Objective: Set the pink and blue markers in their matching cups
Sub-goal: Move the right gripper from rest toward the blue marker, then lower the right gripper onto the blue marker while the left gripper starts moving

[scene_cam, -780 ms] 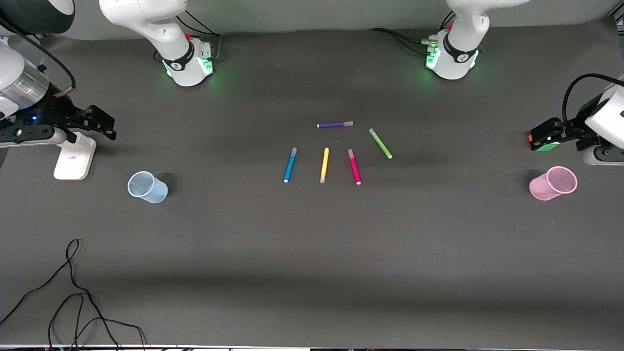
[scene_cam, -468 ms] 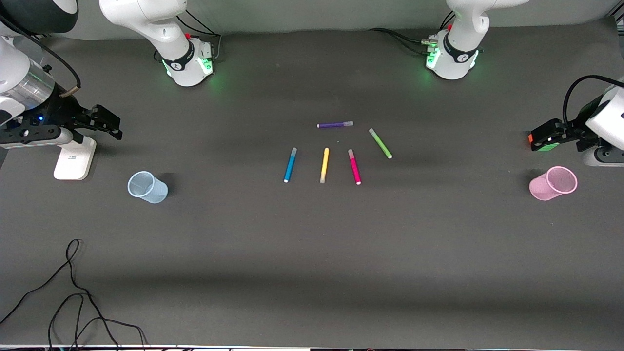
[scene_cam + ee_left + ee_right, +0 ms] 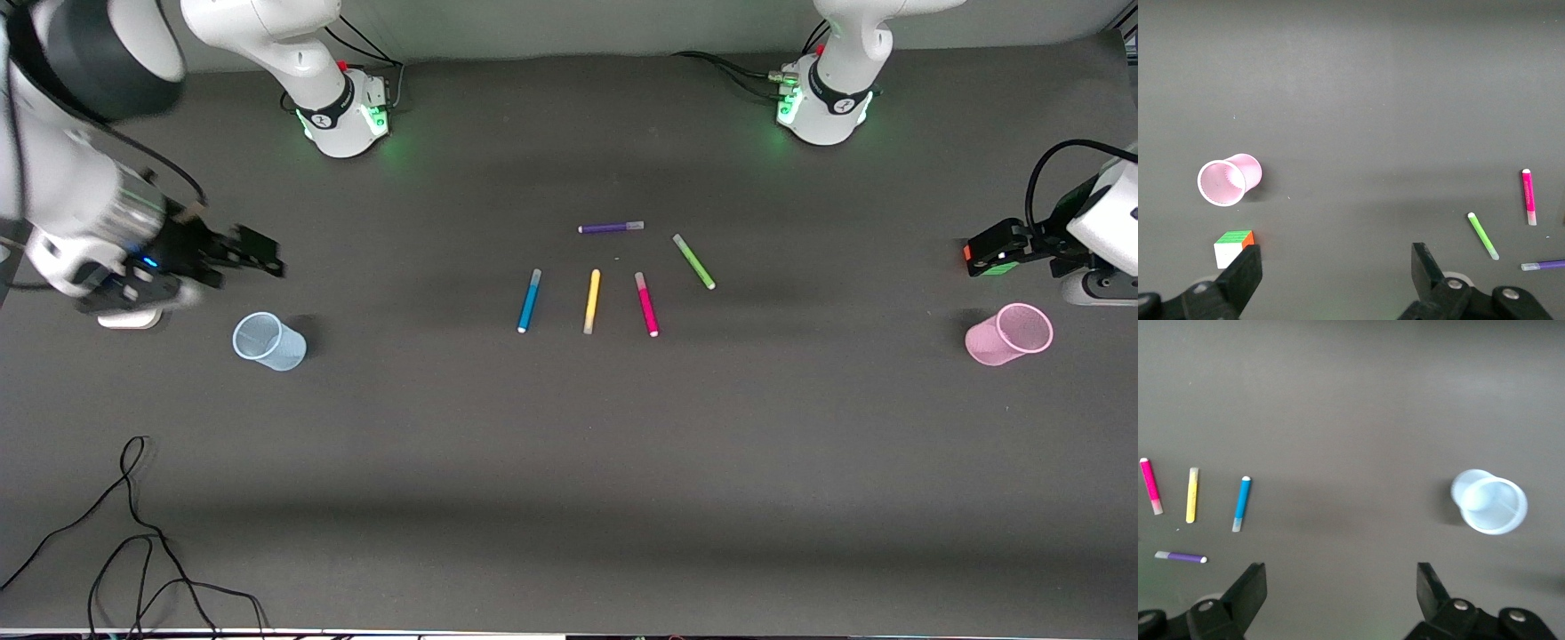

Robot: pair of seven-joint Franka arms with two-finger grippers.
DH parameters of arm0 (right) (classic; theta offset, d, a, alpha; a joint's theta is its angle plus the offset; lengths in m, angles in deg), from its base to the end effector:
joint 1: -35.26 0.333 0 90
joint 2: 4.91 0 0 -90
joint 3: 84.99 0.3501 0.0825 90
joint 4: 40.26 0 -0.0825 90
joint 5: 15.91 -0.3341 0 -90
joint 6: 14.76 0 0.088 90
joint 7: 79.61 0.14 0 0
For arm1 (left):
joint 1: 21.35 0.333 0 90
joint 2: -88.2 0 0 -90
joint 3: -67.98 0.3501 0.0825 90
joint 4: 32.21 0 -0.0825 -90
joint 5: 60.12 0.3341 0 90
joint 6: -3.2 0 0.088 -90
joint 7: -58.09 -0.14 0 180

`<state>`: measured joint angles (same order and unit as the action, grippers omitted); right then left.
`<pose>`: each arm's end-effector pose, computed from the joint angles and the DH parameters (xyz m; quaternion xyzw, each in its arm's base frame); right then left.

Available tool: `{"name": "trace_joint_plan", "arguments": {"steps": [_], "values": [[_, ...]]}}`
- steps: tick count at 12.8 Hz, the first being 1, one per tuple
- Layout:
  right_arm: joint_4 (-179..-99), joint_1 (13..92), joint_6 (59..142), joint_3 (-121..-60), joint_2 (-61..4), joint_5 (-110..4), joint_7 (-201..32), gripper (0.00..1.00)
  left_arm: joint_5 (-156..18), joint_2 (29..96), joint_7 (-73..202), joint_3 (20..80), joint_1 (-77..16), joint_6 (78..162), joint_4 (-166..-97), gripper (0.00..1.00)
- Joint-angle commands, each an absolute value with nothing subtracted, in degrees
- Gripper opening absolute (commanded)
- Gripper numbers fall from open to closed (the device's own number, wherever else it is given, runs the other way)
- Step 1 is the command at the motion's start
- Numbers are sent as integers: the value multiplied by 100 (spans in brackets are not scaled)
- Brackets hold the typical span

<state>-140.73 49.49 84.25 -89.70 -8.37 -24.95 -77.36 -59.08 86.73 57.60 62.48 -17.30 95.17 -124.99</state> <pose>0.5130 0.1069 0.5316 -0.9952 -0.0475 0.0501 0.0700 0.5130 -0.0098 0.5951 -0.9996 0.0174 0.0198 0.0080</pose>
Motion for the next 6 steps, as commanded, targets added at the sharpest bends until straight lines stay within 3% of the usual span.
{"name": "trace_joint_plan", "arguments": {"steps": [1, 6], "values": [[-13108, 5196, 8332, -8536, -1955, -2637, -7034, 100, -5941, 8732, 5782, 6245, -1652, 9566, -12546, 100], [-12306, 5222, 8385, -7525, -3090, -2610, -5652, 100, -5959, 8662, 5782, 6245, -1643, 9663, -12554, 100]]}}
